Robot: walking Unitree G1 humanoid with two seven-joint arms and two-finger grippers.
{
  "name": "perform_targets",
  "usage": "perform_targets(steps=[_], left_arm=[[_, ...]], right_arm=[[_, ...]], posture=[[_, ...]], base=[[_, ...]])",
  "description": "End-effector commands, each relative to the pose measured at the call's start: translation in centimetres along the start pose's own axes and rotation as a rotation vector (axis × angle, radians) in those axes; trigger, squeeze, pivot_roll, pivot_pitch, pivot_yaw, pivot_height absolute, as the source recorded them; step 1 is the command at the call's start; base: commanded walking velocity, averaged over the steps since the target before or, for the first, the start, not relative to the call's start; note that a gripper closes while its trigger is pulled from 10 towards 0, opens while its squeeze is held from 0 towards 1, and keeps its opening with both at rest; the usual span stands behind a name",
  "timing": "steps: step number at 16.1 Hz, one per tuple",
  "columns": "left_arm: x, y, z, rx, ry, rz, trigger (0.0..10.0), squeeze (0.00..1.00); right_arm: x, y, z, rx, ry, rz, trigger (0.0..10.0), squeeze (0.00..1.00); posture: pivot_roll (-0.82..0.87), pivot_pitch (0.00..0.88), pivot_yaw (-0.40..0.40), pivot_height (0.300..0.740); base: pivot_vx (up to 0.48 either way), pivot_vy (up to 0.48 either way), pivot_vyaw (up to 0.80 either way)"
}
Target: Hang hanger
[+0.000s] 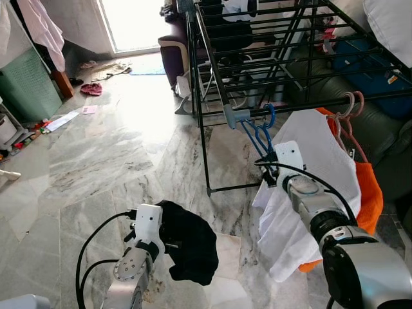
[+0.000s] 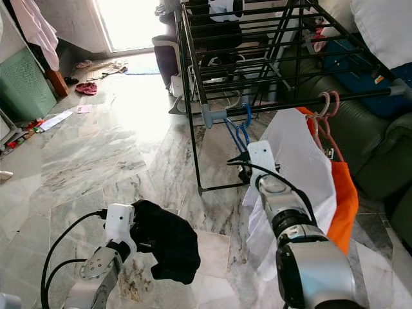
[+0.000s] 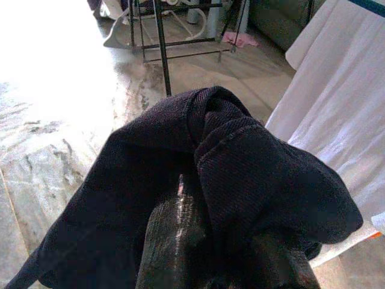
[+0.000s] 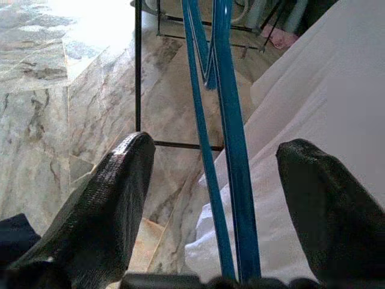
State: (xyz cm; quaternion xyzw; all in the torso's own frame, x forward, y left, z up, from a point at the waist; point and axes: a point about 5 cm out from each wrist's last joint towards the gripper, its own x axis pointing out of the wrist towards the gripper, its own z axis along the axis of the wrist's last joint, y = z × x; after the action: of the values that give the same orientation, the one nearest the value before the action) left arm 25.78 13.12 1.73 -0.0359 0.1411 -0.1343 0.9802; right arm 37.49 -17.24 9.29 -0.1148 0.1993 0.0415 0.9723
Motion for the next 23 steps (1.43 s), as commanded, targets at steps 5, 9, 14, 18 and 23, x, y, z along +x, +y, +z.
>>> perform_targets(steps=[5,9,14,18,23], left_arm=[[0.3,0.0,0.3,0.022,-0.006,-0.001,10.0,0.0],[0.1,0.0,0.1,0.02,-0.001,0.002,10.0,0.0],[-0.1,0.1,-0.1,0.024,0.008,0.009,10.0,0.0],[0.0,0.2,-0.1,0.03,0.012,0.01,10.0,0.0],[0.0,0.2,-0.1,0.034,0.013,0.011,10.0,0.0]], right_arm=[[0.1,-0.5,1.0,-0.03,0.007,-0.005,0.5,0.0],[0.1,-0.9,1.5,-0.047,0.008,-0.004,0.0,0.0],[0.1,-1.0,1.3,-0.042,0.02,0.003,0.4,0.0],[0.1,-1.2,1.1,-0.028,0.029,-0.004,0.1,0.0],[0.1,-1.4,0.9,-0.021,0.034,-0.01,0.0,0.0]], posture=[[-0.08,0.001,0.058,0.74],[-0.08,0.004,0.052,0.74],[-0.07,0.007,0.048,0.74],[-0.07,0.006,0.052,0.74],[-0.07,0.002,0.052,0.74]], base=[[0.0,0.0,0.0],[0.0,0.0,0.0],[0.0,0.0,0.0],[0.0,0.0,0.0],[0.0,0.0,0.0]])
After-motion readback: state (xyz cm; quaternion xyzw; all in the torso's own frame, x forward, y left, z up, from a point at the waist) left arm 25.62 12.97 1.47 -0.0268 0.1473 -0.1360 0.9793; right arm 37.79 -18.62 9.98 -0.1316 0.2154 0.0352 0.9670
